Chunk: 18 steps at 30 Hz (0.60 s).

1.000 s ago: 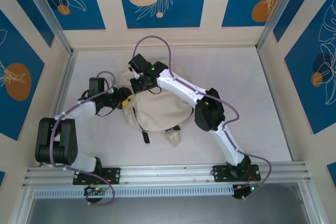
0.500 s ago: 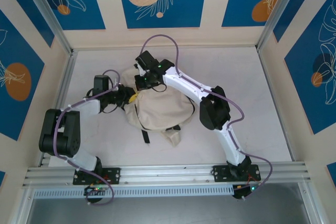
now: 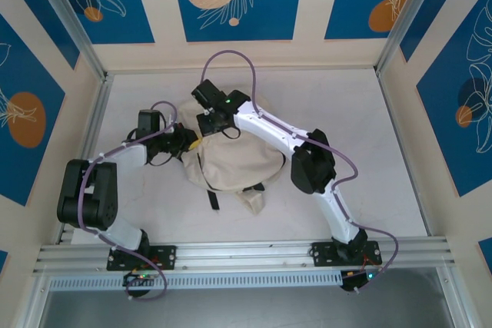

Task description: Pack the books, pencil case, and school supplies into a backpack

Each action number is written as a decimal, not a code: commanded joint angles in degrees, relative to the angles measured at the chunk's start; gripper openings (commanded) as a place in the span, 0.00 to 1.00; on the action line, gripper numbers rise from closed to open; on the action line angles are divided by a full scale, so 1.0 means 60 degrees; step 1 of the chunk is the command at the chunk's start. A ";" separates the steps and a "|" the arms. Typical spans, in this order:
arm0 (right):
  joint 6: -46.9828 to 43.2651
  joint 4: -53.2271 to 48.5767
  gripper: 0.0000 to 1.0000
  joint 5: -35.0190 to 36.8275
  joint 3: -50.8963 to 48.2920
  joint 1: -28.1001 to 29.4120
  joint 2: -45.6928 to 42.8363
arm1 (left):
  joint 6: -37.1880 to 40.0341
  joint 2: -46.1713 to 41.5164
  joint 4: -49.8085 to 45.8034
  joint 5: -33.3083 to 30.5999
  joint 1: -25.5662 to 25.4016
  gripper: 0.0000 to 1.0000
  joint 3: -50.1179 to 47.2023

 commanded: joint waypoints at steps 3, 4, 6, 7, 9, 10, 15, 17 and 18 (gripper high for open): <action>-0.0148 -0.0379 0.02 0.1157 0.0338 0.0180 -0.0415 | 0.0655 -0.0243 -0.0975 -0.0620 -0.0122 0.00 0.0295; -0.0082 -0.0418 0.01 0.1366 0.0327 0.0189 -0.0440 | 0.0693 -0.0272 -0.1066 -0.0734 -0.0116 0.00 0.0273; 0.0064 -0.0445 0.01 0.1790 0.0203 0.0187 -0.0542 | 0.0774 -0.0343 -0.1315 -0.1022 -0.0098 0.00 0.0225; 0.0191 -0.0452 0.01 0.2016 0.0109 0.0162 -0.0602 | 0.0844 -0.0403 -0.1489 -0.1214 -0.0089 0.00 0.0196; 0.0450 -0.0455 0.00 0.2379 -0.0124 0.0072 -0.0750 | 0.0969 -0.0502 -0.1729 -0.1510 -0.0080 0.00 0.0134; 0.0561 -0.0428 0.00 0.2498 -0.0258 0.0005 -0.0835 | 0.1015 -0.0534 -0.1818 -0.1616 -0.0067 0.00 0.0097; 0.0964 -0.0393 0.00 0.2871 -0.0736 -0.0260 -0.1076 | 0.1190 -0.0684 -0.2124 -0.1880 0.0009 0.00 0.0060; 0.0932 -0.0293 0.00 0.2724 -0.0868 -0.0335 -0.1147 | 0.1250 -0.0718 -0.2236 -0.1945 0.0049 0.00 0.0089; 0.0783 -0.0174 0.00 0.2427 -0.0927 -0.0354 -0.1194 | 0.1253 -0.0715 -0.2253 -0.1931 0.0037 0.00 0.0104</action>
